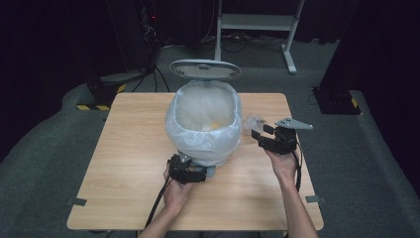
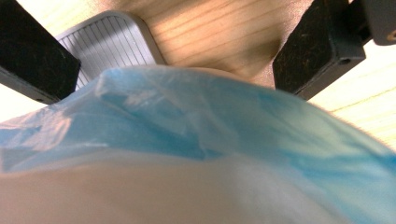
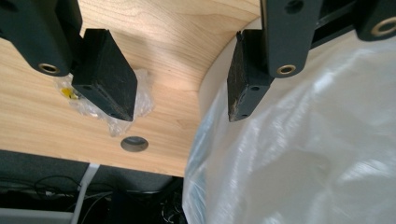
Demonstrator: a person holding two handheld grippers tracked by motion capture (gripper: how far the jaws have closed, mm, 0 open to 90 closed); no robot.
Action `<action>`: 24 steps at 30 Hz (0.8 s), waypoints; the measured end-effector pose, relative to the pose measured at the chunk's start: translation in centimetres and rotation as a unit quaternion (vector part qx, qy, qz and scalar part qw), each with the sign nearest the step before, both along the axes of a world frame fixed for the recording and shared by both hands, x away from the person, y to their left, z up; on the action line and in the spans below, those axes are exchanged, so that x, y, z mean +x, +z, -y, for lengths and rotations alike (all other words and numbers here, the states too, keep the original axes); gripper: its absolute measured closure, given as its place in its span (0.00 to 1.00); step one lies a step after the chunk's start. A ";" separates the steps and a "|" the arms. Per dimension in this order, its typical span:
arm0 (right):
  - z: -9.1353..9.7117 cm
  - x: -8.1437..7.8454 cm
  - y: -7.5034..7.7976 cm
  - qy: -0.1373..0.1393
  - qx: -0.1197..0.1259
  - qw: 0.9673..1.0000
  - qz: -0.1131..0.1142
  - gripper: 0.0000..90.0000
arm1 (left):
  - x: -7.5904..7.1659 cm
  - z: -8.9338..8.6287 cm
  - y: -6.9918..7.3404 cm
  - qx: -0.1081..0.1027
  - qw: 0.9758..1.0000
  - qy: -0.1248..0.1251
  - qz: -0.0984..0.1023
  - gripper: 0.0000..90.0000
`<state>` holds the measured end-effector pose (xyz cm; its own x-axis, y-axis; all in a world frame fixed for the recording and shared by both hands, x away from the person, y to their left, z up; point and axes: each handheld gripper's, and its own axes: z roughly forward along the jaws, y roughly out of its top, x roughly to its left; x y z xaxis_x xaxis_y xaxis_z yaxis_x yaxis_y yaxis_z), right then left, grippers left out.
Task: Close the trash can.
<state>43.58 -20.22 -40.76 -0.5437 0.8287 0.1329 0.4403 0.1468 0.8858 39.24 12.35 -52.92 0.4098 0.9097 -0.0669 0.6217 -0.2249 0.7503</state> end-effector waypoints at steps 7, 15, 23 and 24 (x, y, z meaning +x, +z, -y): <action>0.2 0.6 -1.0 -0.012 -0.012 1.000 -0.007 0.45 | 0.0 0.0 0.0 0.000 1.000 0.000 0.000 0.01; -0.1 1.3 -2.1 -0.023 -0.021 0.999 -0.013 0.41 | 0.0 0.0 0.0 0.000 1.000 0.000 0.000 0.01; -0.3 2.0 -3.0 -0.031 -0.022 0.999 -0.016 0.38 | 0.0 0.0 0.0 0.000 1.000 0.000 0.000 0.01; -0.3 2.2 -3.1 -0.033 -0.022 0.999 -0.016 0.37 | 0.0 0.0 0.0 0.000 1.000 0.000 0.000 0.01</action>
<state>45.75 -19.89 -43.86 -0.4834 0.8683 0.1115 0.4788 0.1557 0.8640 39.24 12.35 -52.92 0.4095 0.9098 -0.0673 0.6218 -0.2243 0.7504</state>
